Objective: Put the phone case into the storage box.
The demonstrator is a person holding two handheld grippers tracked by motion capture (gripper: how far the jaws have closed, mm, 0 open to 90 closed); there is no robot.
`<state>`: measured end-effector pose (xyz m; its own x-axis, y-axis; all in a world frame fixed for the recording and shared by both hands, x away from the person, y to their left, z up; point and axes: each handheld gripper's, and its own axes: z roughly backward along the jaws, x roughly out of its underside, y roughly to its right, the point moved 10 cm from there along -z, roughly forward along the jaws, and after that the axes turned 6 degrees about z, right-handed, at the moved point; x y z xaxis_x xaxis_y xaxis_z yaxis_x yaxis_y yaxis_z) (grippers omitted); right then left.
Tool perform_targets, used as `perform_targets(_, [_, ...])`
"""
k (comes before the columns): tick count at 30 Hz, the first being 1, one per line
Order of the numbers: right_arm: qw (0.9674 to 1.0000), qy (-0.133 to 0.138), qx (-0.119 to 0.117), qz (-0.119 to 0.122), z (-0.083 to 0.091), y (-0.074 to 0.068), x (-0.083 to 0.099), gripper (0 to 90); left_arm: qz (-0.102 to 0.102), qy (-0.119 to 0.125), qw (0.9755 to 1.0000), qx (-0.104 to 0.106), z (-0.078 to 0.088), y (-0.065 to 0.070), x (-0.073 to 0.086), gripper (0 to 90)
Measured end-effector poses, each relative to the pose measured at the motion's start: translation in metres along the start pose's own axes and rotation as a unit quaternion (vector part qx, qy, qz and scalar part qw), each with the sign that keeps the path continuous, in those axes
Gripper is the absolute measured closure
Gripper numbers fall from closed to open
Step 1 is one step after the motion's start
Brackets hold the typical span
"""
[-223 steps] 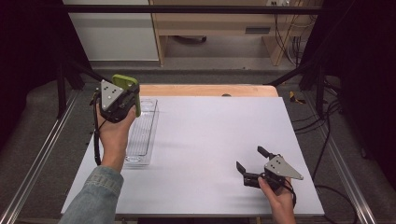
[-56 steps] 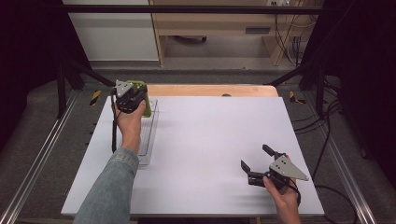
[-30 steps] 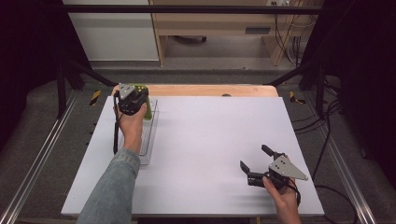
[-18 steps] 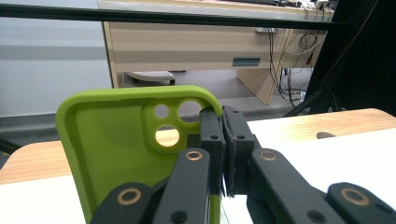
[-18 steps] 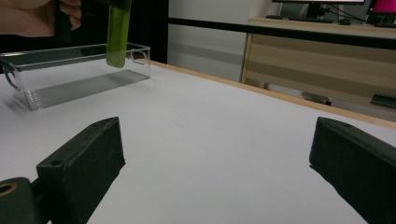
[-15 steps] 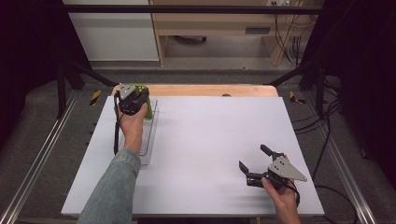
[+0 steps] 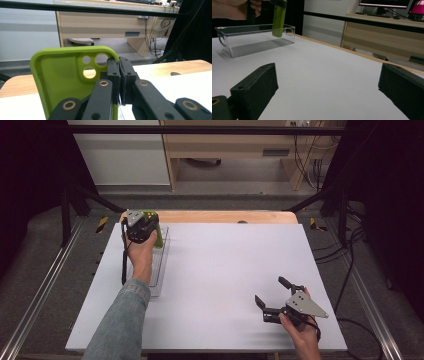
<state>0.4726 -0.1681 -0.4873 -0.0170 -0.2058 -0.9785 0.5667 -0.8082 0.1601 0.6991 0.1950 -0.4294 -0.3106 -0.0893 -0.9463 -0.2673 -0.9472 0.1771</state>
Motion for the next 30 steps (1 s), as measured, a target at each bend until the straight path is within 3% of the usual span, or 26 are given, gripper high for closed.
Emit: perform_targets(30, [0.9999,-0.008,-0.004,0.008,0.0035,-0.0034,0.0033,2.7,-0.015,-0.013,0.9998,-0.005,-0.0103,-0.002,0.0097,87.5])
